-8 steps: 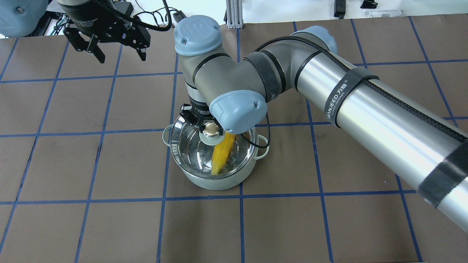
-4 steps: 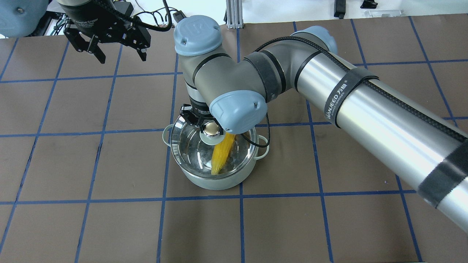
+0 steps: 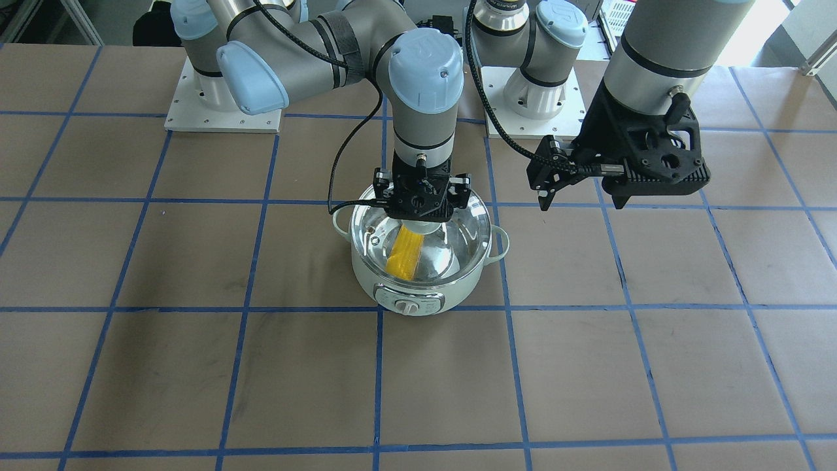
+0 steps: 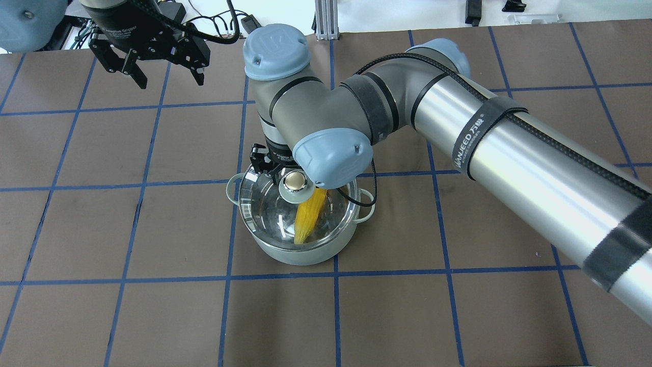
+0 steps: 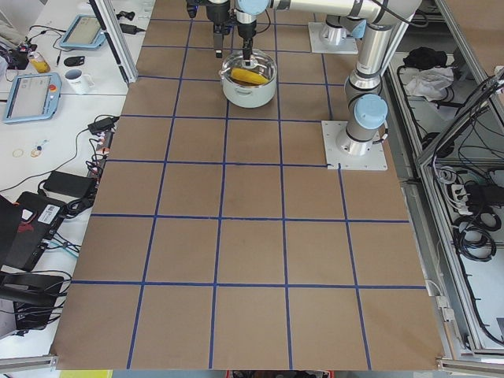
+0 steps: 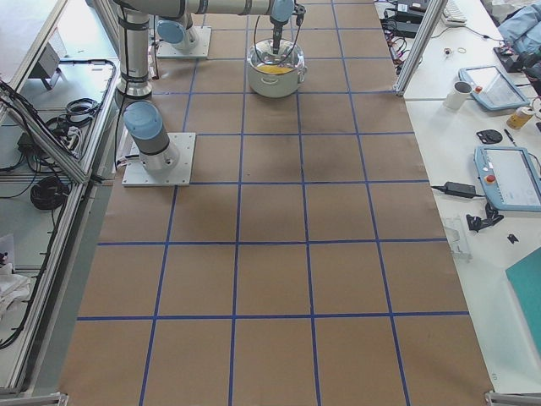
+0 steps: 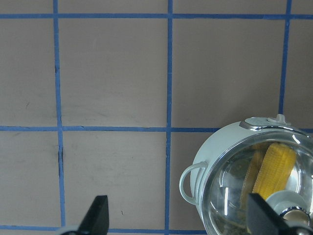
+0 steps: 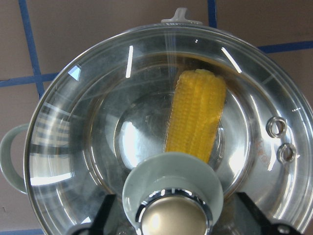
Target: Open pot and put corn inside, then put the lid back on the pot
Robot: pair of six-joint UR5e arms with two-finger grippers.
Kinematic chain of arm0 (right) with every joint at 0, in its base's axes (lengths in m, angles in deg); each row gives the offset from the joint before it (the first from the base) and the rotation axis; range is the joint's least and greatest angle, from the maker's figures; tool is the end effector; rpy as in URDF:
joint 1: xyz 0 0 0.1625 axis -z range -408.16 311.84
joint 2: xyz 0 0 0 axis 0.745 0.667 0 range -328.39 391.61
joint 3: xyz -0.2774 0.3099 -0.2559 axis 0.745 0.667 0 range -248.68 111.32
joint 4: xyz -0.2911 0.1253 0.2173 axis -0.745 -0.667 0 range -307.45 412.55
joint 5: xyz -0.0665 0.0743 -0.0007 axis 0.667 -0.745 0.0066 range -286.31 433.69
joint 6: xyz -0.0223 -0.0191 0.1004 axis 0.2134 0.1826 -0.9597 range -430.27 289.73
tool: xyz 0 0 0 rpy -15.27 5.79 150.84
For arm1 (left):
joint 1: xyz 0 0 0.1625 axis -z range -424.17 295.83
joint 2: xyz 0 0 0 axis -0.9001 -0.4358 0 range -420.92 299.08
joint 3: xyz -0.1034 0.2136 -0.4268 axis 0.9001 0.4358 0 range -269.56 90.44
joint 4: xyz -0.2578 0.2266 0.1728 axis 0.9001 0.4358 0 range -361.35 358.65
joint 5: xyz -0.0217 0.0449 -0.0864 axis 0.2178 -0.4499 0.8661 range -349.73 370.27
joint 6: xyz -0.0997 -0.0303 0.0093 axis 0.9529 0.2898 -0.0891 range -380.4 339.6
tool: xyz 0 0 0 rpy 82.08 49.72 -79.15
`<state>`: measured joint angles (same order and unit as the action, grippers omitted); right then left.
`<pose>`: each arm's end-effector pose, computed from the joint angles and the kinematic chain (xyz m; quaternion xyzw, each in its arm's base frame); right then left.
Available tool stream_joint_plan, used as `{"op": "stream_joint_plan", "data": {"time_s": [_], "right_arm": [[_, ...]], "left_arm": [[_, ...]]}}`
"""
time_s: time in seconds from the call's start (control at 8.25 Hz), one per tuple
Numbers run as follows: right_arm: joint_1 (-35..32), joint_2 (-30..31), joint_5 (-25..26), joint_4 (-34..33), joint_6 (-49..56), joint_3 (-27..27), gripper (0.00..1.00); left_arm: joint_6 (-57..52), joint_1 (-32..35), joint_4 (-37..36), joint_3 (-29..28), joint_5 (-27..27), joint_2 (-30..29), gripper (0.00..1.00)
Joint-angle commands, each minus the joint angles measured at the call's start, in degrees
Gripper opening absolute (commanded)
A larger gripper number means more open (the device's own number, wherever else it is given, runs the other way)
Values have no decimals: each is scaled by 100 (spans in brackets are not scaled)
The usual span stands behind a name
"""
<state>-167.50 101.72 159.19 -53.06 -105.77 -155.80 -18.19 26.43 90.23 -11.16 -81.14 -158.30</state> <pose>0.4212 -0.4606 0.4096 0.0541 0.9977 0.0313 0.0266 -0.1361 -0.5252 0.5734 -0.0144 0.9996 -0.0234 0.0118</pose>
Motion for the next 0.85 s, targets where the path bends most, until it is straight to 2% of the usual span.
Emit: {"op": "stream_joint_plan", "data": {"time_s": [0.0, 0.12, 0.36, 0.73], "right_arm": [[120, 264, 72, -21, 252, 19, 100], [425, 623, 107, 127, 515, 19, 100], [1312, 1501, 160, 1151, 1434, 19, 100], [2499, 2233, 335, 2113, 2440, 37, 100]], "left_arm": [[0, 2, 0, -8, 0, 0, 100], [0, 2, 0, 0, 0, 0, 100], [0, -7, 0, -9, 0, 0, 100], [0, 2, 0, -9, -26, 0, 100]]}}
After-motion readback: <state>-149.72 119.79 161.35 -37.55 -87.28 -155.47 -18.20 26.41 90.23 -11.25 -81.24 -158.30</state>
